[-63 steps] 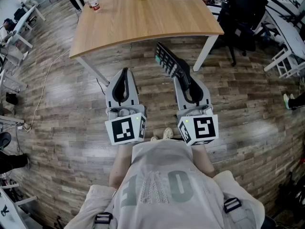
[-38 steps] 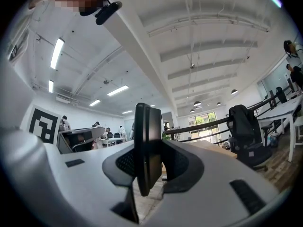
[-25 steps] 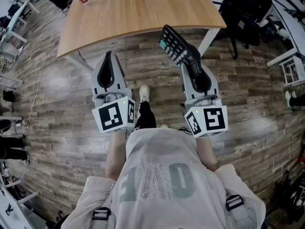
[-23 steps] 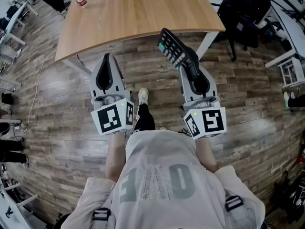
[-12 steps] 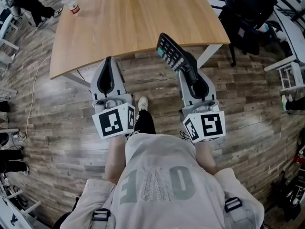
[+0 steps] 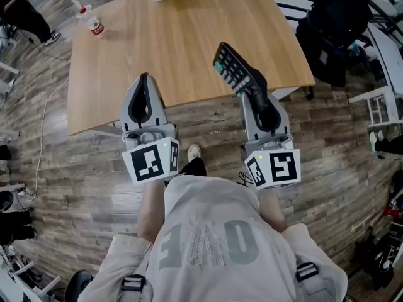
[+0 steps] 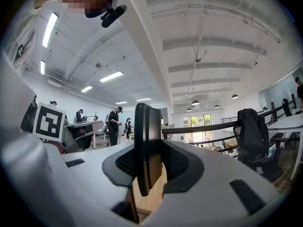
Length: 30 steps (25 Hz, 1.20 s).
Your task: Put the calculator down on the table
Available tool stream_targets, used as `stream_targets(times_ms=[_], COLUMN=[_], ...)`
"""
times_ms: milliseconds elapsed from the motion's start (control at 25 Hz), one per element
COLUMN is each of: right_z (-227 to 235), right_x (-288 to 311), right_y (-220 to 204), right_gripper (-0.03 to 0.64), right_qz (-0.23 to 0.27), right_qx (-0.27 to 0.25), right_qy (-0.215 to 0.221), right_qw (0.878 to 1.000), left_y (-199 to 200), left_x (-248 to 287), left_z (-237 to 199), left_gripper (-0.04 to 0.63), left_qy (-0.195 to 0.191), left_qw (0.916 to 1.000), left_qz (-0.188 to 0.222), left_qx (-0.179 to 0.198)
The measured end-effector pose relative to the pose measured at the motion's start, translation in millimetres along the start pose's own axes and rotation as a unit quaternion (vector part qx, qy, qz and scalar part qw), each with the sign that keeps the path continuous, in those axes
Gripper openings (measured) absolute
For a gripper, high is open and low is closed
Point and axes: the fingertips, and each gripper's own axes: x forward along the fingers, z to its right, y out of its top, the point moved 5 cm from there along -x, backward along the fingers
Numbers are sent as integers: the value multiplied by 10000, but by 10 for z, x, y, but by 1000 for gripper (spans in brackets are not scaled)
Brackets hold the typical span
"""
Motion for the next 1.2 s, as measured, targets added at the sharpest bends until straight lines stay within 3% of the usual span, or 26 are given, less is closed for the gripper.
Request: stream_targets(times_ms=[360,640,1200], right_z=[-51,124,634], right_x=[1012,1357,2260], right_y=[101,118,149], right_gripper=[112,112,112], right_qz=[-39,-139,-67], right_qx=[-131,-130,-248], right_qy=[-84,-136,915], right_qw=[9999,9997,9955], left_y=[-165,-315,-411], left_x=[871,1183,1845], left_z=[-531,-517,-368], left_gripper=[9,9,9], left_qy=[-151,-272,272], left_qw=[9998,9996,9992], left_qz=[108,-14,47], left_qx=[7,-44,296])
